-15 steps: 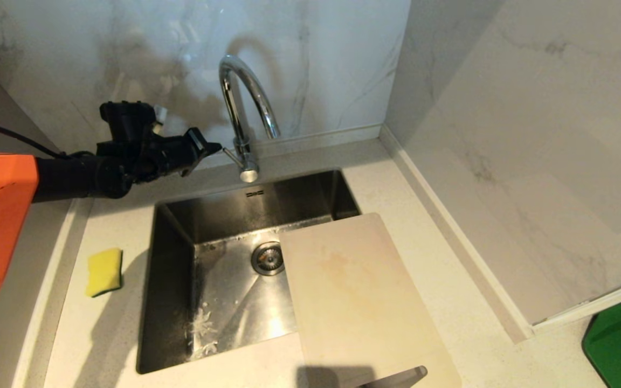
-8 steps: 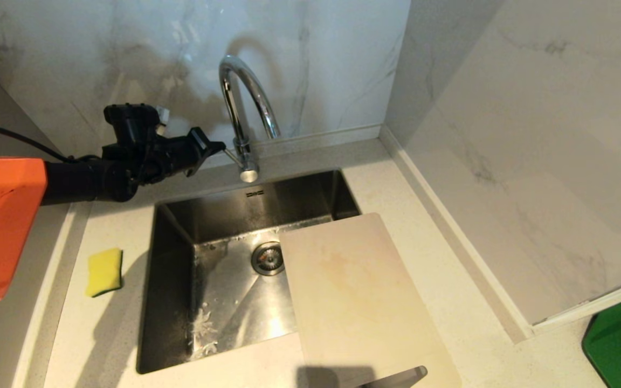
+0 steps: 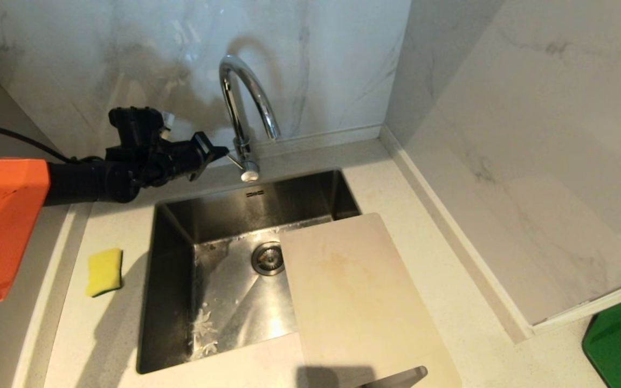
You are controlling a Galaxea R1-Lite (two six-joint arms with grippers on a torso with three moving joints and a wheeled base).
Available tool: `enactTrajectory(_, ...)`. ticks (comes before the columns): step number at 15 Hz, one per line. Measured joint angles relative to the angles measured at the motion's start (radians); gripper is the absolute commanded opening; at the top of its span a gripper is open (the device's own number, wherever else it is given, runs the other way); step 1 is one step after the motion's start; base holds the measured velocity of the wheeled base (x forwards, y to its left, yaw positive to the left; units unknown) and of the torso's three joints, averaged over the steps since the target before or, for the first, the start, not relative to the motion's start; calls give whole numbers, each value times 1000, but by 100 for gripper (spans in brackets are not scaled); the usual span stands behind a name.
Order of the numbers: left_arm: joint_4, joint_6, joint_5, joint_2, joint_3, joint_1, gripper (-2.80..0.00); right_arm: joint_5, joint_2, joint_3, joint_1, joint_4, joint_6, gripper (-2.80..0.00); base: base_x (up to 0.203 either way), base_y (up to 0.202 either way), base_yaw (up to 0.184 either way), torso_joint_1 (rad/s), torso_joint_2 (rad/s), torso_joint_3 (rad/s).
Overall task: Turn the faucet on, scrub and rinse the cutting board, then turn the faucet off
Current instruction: Turn on the tap
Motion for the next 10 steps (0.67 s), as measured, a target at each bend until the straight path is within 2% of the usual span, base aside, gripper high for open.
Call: enactTrajectory(10, 77, 15, -2, -18, 9, -36, -280, 0, 0, 0, 0, 0, 1, -280, 0, 0, 0, 0, 0, 0)
